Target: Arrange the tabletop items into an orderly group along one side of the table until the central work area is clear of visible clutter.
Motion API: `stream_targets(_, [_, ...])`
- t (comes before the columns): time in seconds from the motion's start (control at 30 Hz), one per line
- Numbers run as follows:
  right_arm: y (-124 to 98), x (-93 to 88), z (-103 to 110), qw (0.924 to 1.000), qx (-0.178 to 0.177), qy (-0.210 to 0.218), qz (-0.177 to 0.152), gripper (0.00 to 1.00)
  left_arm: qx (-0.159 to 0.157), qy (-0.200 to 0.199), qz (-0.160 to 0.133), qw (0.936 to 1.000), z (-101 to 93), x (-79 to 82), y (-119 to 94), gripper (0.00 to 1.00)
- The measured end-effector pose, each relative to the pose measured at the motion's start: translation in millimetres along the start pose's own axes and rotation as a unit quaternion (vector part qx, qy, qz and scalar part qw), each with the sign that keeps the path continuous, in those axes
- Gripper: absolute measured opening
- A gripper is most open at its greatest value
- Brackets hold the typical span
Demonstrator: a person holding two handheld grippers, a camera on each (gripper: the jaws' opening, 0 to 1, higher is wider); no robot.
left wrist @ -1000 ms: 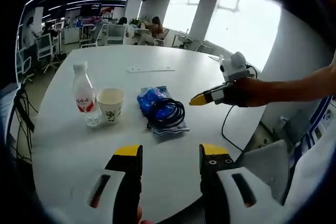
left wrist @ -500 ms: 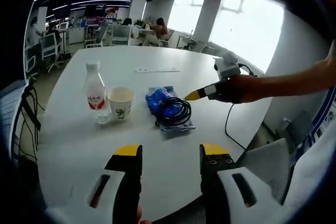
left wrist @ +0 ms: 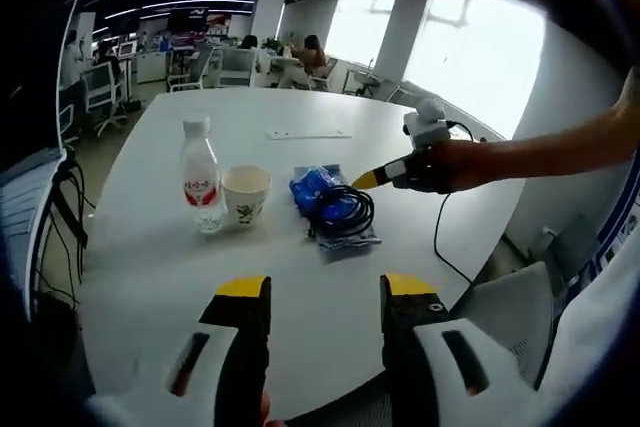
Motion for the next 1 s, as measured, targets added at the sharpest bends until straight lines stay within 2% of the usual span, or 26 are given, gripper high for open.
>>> stream_targets(0.1, [4.7,-4.3,-3.7,0.9997,-0.011,-0.004,0.022,0.24,0.003,-0.004,0.000,1.0000,2.4,-1.5,-2.4,0.43])
stream_targets(0.27, [9.9,-5.9,-2.6,0.9994,-0.018,0.001,0.029,0.25,0.005,-0.006,-0.001,1.0000,4.8,-3.4,-5.6,0.43])
stream_targets(0.37, [14.6,-9.5,-4.1,0.9986,-0.029,0.005,0.045,0.23,0.007,-0.008,0.000,0.9999,7.1,-4.4,-6.6,0.43])
stream_targets(0.6, [23.1,-18.1,-5.4,0.9919,-0.065,-0.060,0.092,0.24,0.010,-0.011,-0.005,0.9999,11.1,-3.5,-9.1,0.43])
stream_targets(0.73, [20.6,-21.9,-0.6,0.9897,-0.079,-0.076,0.093,0.22,0.011,-0.013,-0.006,0.9998,13.0,-5.0,-9.2,0.43])
stream_targets(0.87, [19.1,-16.0,-5.6,0.9897,-0.089,-0.079,0.080,0.14,0.011,-0.017,-0.007,0.9998,13.6,-6.5,-8.8,0.43])
stream_targets(0.93, [13.9,-16.7,-0.9,0.9899,-0.090,-0.080,0.076,0.13,0.011,-0.017,-0.006,0.9998,13.1,-7.0,-8.1,0.43])
stream_targets(1.0, [17.8,-14.0,-4.7,0.9889,-0.089,-0.090,0.077,0.12,0.011,-0.019,-0.007,0.9997,12.7,-7.3,-7.0,0.43])
Point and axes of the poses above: the point that each gripper's makers call its tool centre point, and the gripper's own axes: y roughly forward along the fingers, z roughly to its left, x roughly out of its top, the point moved 4 cm from there along -y, roughly backward along the fingers, and after that the axes turned 3 degrees about z, right-handed, at the moved point
